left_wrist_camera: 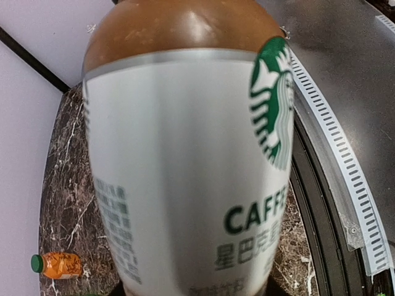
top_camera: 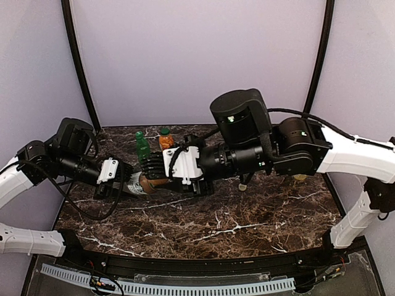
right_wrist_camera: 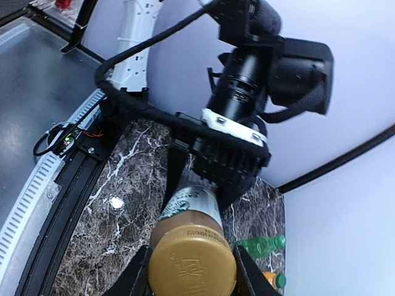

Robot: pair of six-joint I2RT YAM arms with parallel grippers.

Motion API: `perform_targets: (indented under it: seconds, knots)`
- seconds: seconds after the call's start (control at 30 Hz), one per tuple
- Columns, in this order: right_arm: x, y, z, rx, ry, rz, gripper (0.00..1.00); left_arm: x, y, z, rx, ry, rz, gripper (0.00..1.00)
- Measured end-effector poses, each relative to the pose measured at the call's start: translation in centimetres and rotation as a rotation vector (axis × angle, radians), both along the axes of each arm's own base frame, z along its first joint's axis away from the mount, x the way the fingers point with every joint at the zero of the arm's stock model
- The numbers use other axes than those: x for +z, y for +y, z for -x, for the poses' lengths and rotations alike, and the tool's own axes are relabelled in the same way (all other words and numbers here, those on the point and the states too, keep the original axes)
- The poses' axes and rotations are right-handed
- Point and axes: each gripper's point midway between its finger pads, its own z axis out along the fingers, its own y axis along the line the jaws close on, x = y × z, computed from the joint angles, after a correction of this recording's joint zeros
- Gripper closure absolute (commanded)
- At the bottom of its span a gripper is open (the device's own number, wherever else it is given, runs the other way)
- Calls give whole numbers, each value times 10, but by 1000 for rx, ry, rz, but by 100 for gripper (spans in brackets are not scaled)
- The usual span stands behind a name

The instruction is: Unscrew the bottle caps

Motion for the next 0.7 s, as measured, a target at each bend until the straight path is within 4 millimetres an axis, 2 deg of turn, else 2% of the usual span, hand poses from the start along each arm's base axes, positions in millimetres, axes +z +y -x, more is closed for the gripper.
perform_targets:
  seconds: [0.07,0.13,0.2,0.23,0.3,0.33,0.37,0.4,0.43,0.5,0.6,0.7]
  knots:
    - [9,-9,-16,-80,10,-21,100,-1,1,-1,13,-3,4,98]
    - [24,-22,-48,-220,45,-66,100,-3,1,-2,17,-8,7,98]
    - [39,-46,-97,-410,97,-128,100,-7,2,-1,21,-5,9,98]
    - [44,-65,-128,-532,136,-165,100,-9,3,-1,25,-6,9,98]
    - [43,-111,-186,-768,214,-221,100,-10,4,-2,36,-10,12,98]
    - [36,-139,-216,-901,261,-243,100,-11,4,-2,39,-12,13,98]
    - [23,-169,-243,-1033,309,-256,100,-10,5,-3,45,-16,18,98]
    - [8,-191,-261,-1131,345,-254,100,-10,5,-3,49,-21,22,98]
    - [-15,-214,-277,-1235,399,-242,100,-9,5,-3,54,-24,27,98]
    - [-65,-245,-293,-1384,490,-175,100,-8,6,-4,63,-32,35,98]
    - [-156,-278,-295,-1559,630,-4,100,-8,7,-5,76,-40,40,98]
    - [-231,-302,-276,-1668,744,159,100,-8,7,-7,87,-44,44,97]
